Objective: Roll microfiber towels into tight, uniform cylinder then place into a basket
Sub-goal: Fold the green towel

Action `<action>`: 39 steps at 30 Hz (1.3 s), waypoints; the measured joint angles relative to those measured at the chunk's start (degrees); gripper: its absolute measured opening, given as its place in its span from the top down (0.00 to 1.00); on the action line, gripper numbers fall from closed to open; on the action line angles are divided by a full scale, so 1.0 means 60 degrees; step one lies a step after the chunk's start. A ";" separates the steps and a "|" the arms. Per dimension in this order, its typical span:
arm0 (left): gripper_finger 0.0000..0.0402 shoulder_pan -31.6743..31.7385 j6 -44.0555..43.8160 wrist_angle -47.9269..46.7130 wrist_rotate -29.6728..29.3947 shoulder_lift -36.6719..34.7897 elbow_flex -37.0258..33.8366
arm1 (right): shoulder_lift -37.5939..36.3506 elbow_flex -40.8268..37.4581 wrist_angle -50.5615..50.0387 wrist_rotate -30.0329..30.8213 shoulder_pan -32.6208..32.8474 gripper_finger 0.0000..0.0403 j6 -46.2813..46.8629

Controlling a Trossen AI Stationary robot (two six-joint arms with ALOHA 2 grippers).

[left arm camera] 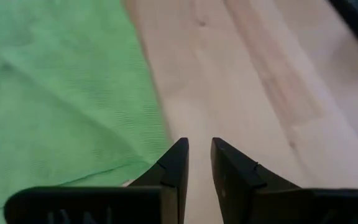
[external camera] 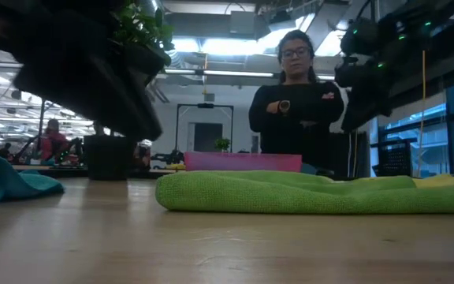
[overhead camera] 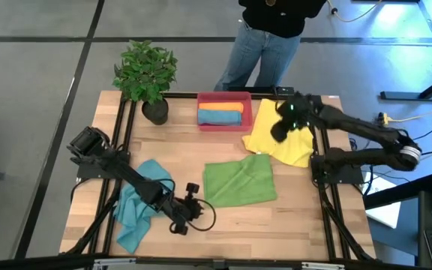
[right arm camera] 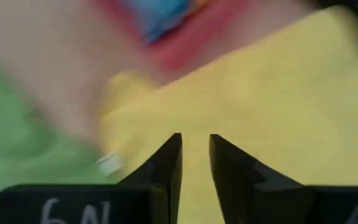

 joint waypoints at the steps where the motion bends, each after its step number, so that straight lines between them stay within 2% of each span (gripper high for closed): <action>1: 0.85 0.0052 0.0000 0.0006 -0.0113 0.0000 0.0000 | -0.0229 -0.0223 0.0060 -0.0101 0.0560 0.80 0.0250; 6: 0.85 0.0509 0.0000 0.0095 -0.0360 0.0024 0.0000 | -0.0699 -0.1643 0.1879 -0.0115 0.3662 0.81 0.1925; 12: 0.85 0.1335 0.0000 -0.0172 -0.0379 0.0058 0.0000 | 0.0147 -0.3110 0.5911 0.0821 0.7010 0.81 0.3834; 18: 0.88 0.2107 0.0310 -0.0652 -0.0081 0.0304 0.0004 | 0.1521 -0.2970 0.6477 0.2247 0.9112 0.81 0.5074; 25: 0.92 0.2588 0.0597 -0.0656 0.1052 0.0931 0.0030 | 0.3381 -0.2347 0.6243 0.2259 1.0394 0.81 0.6514; 31: 0.97 0.2230 0.0119 -0.1065 0.2007 0.1020 0.0062 | 0.4248 -0.1860 0.5174 0.2316 1.0809 0.81 0.7727; 35: 1.00 0.1583 -0.0075 -0.0843 0.3153 0.1034 0.0055 | 0.4273 -0.1514 0.4159 0.2199 1.0817 0.81 0.7634; 39: 0.99 0.0845 -0.0331 0.0035 0.3495 0.1093 0.0010 | 0.4256 -0.1110 0.3223 0.2077 1.0665 0.81 0.6292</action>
